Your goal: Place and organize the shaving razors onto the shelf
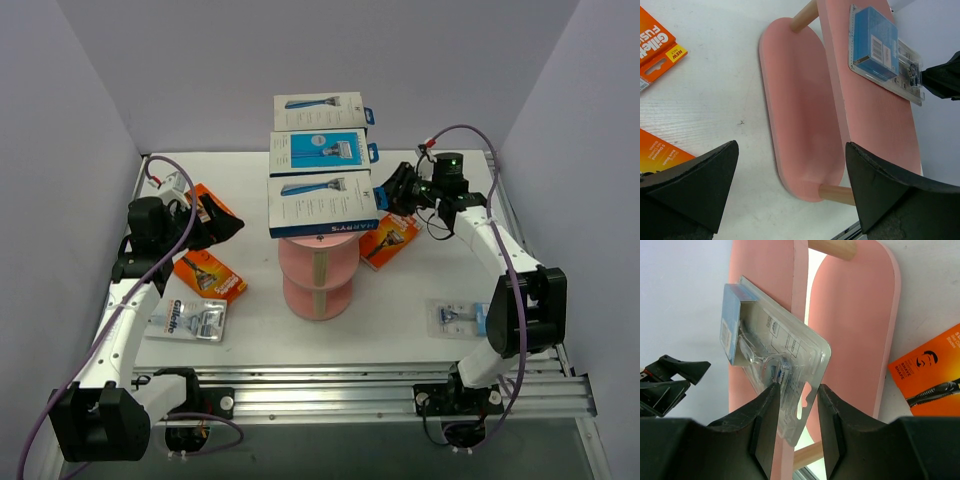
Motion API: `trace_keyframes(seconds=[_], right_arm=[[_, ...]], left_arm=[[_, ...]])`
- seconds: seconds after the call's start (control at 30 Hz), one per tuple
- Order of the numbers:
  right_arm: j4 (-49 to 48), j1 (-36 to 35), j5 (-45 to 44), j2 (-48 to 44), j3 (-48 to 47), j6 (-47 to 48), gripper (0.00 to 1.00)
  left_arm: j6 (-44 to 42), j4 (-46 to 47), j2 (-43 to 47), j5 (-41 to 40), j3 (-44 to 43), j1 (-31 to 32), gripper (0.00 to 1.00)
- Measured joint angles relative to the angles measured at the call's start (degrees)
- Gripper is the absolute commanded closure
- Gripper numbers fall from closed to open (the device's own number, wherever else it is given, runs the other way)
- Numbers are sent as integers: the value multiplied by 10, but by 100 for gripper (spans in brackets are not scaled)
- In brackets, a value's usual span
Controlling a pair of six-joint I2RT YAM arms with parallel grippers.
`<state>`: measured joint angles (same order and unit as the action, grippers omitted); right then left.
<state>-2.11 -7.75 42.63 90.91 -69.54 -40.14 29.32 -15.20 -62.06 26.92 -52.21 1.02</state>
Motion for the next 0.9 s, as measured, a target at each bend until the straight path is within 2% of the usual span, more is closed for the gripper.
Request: trace_keyframes(seconds=[0.9], right_arm=[[-16, -24, 0, 103, -109, -5, 70]], left_arm=[[0, 0, -3, 4, 0, 0, 3]])
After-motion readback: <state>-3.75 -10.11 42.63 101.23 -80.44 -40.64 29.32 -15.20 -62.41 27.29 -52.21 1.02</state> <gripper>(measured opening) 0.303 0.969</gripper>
